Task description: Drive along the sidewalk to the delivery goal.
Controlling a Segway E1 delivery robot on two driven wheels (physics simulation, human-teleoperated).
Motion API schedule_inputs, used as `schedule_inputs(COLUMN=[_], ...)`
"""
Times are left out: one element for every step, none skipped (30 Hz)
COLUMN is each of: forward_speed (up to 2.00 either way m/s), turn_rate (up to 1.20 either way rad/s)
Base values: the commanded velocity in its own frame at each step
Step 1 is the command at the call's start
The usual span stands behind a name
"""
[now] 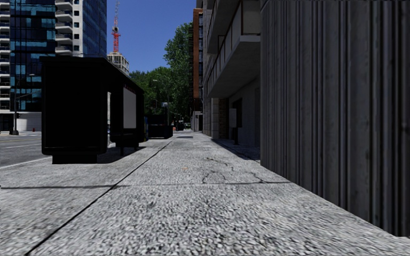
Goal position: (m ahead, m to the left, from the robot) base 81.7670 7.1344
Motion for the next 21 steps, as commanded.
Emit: schedule_inputs(forward_speed=[2.0, 2.0, 2.0, 2.0, 2.0, 2.0, 2.0, 2.0, 2.0, 2.0, 2.0, 2.0, 2.0, 2.0, 2.0, 2.0, 2.0, 2.0, 2.0, 2.0, 2.0], turn_rate=[0.0, 0.0, 0.0, 0.0, 0.0, 0.0, 0.0, 0.0, 0.0, 0.0, 0.0, 0.0, 0.0, 0.0, 0.0, 0.0, 0.0, 0.0, 0.0, 0.0, 0.0])
